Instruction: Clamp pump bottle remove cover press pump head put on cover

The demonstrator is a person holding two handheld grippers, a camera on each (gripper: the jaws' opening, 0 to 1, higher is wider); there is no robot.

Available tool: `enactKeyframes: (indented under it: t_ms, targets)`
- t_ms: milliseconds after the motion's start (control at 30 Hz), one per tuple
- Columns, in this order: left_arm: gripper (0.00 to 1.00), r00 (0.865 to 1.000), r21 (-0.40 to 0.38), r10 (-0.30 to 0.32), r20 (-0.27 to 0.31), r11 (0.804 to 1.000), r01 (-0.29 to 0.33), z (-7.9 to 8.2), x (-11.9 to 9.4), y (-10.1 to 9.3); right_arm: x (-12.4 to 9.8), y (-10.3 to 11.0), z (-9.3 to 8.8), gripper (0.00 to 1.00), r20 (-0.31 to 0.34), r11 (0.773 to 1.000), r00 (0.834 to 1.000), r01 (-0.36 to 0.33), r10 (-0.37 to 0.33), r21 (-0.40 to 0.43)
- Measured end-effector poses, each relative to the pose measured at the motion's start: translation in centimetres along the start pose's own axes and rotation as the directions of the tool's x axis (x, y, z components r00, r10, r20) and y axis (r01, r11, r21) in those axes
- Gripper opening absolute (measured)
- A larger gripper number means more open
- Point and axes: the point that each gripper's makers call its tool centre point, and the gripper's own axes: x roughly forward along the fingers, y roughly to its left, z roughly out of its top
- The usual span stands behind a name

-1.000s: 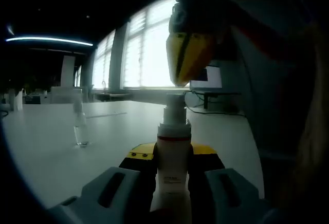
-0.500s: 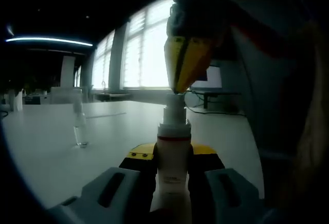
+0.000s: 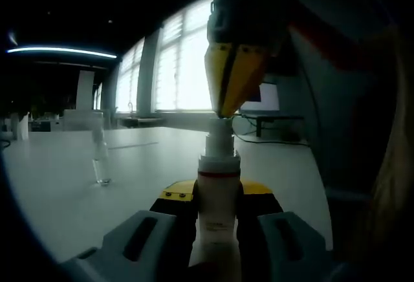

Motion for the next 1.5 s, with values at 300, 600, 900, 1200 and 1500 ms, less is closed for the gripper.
enactKeyframes:
  t_ms: [300,600,900,1200,1500]
  targets:
    - [0.14,1.0,0.001,-0.001,0.0,1.0,0.001,-0.01,0.06,0.08,0.2,-0.02,-0.01,0.0,-0.054,0.997,0.996,-0.068,0.066,-0.026]
    - [0.14,1.0,0.002,0.0,0.0,1.0,0.0,-0.01,0.03,0.05,0.3,0.15,0.09,0.0,-0.088,0.989,0.992,-0.095,0.086,-0.112]
    - [0.14,1.0,0.001,-0.001,-0.001,1.0,0.001,-0.02,0.08,-0.03,0.29,0.07,0.05,0.0,-0.087,0.987,0.993,-0.096,0.085,-0.131]
    - [0.14,1.0,-0.001,-0.001,-0.001,1.0,0.001,0.0,0.07,-0.09,0.28,0.11,0.1,0.0,-0.077,0.984,0.992,-0.106,0.096,-0.142]
    - [0.14,1.0,0.0,-0.001,-0.001,1.0,0.001,0.02,0.06,-0.17,0.29,0.2,0.09,0.0,-0.069,0.976,0.988,-0.148,0.139,-0.162]
